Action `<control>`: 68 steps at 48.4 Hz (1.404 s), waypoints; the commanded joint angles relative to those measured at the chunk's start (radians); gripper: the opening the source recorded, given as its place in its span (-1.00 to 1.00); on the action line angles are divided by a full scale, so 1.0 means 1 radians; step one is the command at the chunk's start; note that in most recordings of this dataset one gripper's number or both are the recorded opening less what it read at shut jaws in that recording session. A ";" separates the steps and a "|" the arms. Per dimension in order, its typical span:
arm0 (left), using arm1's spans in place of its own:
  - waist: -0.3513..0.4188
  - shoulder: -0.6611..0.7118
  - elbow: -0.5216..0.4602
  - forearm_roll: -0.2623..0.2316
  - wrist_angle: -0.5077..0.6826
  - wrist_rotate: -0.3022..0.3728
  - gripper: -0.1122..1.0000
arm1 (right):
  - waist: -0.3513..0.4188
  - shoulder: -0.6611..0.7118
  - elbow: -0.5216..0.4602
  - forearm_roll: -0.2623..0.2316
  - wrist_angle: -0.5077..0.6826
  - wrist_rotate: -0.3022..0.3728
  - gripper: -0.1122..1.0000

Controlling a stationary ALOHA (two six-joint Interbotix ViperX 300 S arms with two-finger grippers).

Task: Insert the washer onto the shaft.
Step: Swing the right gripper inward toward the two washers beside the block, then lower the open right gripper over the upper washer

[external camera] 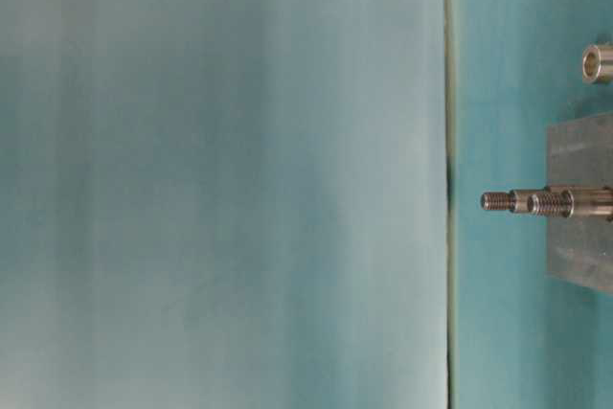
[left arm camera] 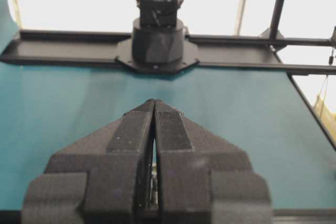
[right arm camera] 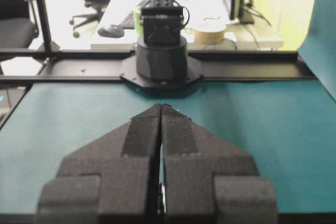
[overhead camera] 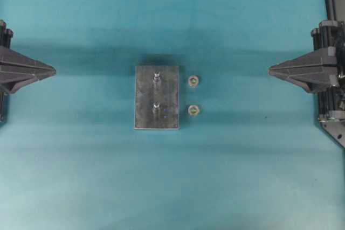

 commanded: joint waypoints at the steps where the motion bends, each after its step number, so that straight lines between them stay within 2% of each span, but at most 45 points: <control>1: -0.002 0.011 -0.069 0.011 -0.011 -0.002 -0.80 | -0.006 0.009 -0.021 0.008 -0.008 -0.002 -0.77; 7: 0.000 0.028 -0.103 0.011 0.011 0.006 -0.80 | -0.034 0.003 -0.018 0.087 0.017 0.046 -0.77; 10: -0.002 0.046 -0.112 0.011 0.026 0.005 -0.80 | -0.051 0.002 -0.020 0.107 0.052 0.071 -0.77; 15: 0.000 0.084 -0.127 0.011 0.077 -0.003 -0.80 | -0.066 0.003 -0.058 0.109 0.183 0.087 -0.77; 23: 0.000 0.166 -0.170 0.011 0.184 -0.005 -0.80 | -0.092 0.046 -0.144 0.109 0.494 0.095 -0.77; 31: 0.003 0.238 -0.196 0.011 0.267 -0.006 -0.80 | -0.127 0.149 -0.219 0.104 0.669 0.091 -0.77; 41: 0.002 0.311 -0.224 0.011 0.305 -0.003 -0.80 | -0.135 0.342 -0.298 0.054 0.729 0.084 -0.77; 56: 0.002 0.383 -0.238 0.012 0.328 0.006 -0.80 | -0.178 0.571 -0.374 0.038 0.744 0.074 -0.76; 59: 0.002 0.380 -0.232 0.012 0.333 0.006 -0.80 | -0.178 0.607 -0.387 0.040 0.749 0.074 -0.65; 62: 0.002 0.373 -0.224 0.012 0.341 0.006 -0.80 | -0.179 0.650 -0.399 0.038 0.753 0.071 -0.45; 68: 0.002 0.345 -0.213 0.014 0.379 0.003 -0.80 | -0.172 0.718 -0.425 0.037 0.741 0.060 0.21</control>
